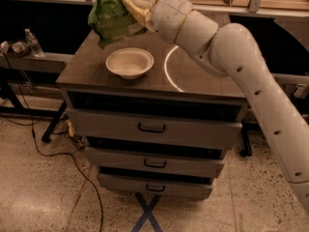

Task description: Place green rice chip bag into paper bowl

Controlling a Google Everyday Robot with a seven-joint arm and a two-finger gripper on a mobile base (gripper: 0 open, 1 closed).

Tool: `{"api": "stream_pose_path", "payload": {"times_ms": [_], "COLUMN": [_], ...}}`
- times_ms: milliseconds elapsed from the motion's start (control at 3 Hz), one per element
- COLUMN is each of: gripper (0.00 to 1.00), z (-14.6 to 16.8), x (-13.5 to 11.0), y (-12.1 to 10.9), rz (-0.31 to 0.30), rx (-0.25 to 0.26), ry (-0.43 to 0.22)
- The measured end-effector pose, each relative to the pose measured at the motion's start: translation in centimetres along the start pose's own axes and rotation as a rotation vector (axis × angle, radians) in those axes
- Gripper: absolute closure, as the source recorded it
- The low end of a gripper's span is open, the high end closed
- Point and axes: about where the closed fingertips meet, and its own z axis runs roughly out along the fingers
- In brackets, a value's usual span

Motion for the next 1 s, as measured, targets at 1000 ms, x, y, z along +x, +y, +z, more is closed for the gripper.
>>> {"api": "stream_pose_path", "payload": {"times_ms": [1000], "gripper": [0.83], "z": [-2.3], "x": [3.6], "y": [-1.0], "rz": [0.031], "rx": [0.035], "ry": [0.017]}}
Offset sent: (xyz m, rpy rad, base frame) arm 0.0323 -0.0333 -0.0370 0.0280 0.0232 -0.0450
